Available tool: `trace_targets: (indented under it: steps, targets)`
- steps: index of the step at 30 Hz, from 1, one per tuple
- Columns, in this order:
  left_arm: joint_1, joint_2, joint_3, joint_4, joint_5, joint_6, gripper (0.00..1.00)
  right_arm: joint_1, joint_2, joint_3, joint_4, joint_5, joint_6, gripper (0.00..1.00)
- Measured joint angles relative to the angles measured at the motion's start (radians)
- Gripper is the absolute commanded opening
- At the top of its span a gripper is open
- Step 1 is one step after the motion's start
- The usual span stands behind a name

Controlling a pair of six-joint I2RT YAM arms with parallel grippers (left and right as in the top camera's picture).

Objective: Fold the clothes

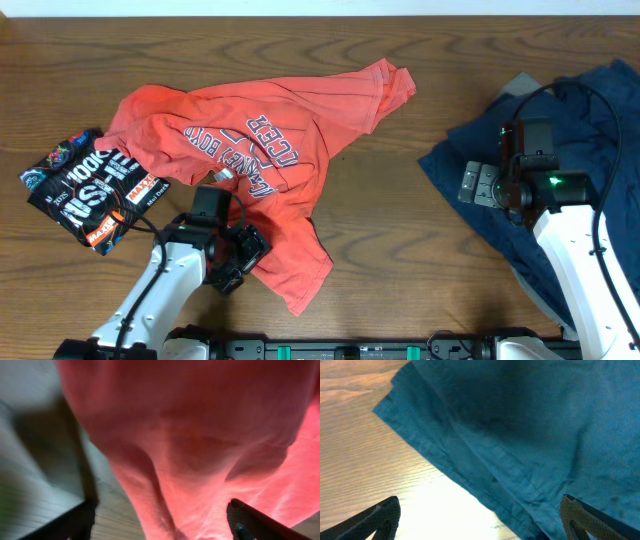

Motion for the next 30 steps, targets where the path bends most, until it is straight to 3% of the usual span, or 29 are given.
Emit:
trace_targets:
  steps: [3, 5, 6, 14, 16, 19, 21, 30]
  targets:
    - [-0.018, 0.002, -0.01, 0.086, 0.011, -0.029, 0.42, 0.0, 0.0, 0.0, 0.0, -0.035, -0.017, 0.99]
    - [-0.029, 0.002, -0.016, 0.12, 0.015, -0.042, 0.21, 0.0, 0.0, 0.0, -0.001, -0.054, -0.024, 0.99]
    - [-0.03, 0.002, -0.019, 0.133, 0.018, -0.047, 0.06, 0.0, 0.0, 0.0, -0.001, -0.059, -0.026, 0.99]
    - [-0.028, 0.002, -0.019, 0.104, 0.055, -0.007, 0.06, 0.0, 0.028, 0.0, -0.007, -0.116, -0.07, 0.96]
    - [-0.013, 0.0, -0.013, 0.031, 0.069, 0.028, 0.06, 0.0, 0.058, 0.0, -0.006, -0.142, -0.099, 0.84]
    - [0.044, -0.014, 0.019, -0.103, 0.077, 0.105, 0.06, 0.0, 0.12, 0.0, 0.002, -0.184, -0.142, 0.4]
    - [0.105, -0.034, 0.068, -0.2, 0.081, 0.175, 0.06, 0.0, 0.167, 0.0, 0.017, -0.204, -0.157, 0.26]
    - [0.365, -0.105, 0.288, -0.449, 0.09, 0.37, 0.06, 0.0, 0.38, 0.0, 0.194, -0.233, -0.201, 0.26]
